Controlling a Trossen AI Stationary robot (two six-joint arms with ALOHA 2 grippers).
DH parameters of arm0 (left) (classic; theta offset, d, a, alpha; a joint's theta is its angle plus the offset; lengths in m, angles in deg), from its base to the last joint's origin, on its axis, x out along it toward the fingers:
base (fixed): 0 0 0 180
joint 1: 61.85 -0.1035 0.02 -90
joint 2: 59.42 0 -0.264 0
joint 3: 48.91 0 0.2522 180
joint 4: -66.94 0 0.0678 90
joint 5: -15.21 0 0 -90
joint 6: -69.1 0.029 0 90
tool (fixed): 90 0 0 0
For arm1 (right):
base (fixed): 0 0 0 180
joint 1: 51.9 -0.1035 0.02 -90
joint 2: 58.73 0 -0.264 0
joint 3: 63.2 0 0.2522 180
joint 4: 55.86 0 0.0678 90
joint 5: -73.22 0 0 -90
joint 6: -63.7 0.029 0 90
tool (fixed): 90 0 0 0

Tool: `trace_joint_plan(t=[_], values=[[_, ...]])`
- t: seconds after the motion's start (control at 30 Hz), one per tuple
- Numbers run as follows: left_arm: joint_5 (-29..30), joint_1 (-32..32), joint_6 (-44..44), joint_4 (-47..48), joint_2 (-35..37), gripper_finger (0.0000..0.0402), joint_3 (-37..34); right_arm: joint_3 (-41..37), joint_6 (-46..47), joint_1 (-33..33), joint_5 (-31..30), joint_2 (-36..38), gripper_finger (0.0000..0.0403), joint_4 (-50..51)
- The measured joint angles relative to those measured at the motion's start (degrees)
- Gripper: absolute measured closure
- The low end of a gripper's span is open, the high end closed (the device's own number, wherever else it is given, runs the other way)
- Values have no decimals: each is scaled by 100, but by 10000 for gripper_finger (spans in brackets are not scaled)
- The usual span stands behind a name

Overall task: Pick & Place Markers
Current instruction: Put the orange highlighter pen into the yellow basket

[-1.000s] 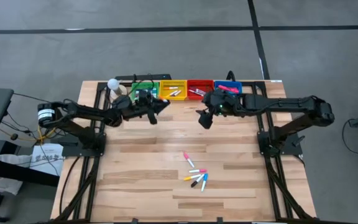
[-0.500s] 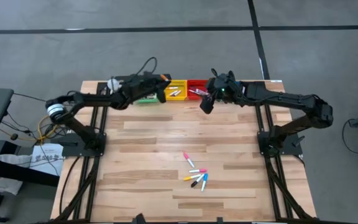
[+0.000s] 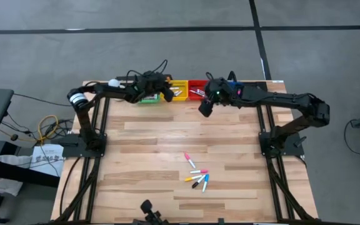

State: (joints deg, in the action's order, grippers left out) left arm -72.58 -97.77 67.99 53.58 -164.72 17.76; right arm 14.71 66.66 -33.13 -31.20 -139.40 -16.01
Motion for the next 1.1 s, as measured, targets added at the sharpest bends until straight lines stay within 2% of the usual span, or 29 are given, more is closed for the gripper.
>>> trace_joint_plan(t=[0.27,0.5,0.77,1.1], values=[[-14,-44,5,227,-19,351,-36,6,28,-149,154,-776,155,-188],[-12,-46,2,232,-14,332,-38,4,160,-404,277,-1334,155,-305],[-137,-46,506,632,-14,314,-39,23,163,-414,245,-1329,155,-582],[-137,29,518,864,183,301,-47,30,162,-416,293,-1329,155,-1104]])
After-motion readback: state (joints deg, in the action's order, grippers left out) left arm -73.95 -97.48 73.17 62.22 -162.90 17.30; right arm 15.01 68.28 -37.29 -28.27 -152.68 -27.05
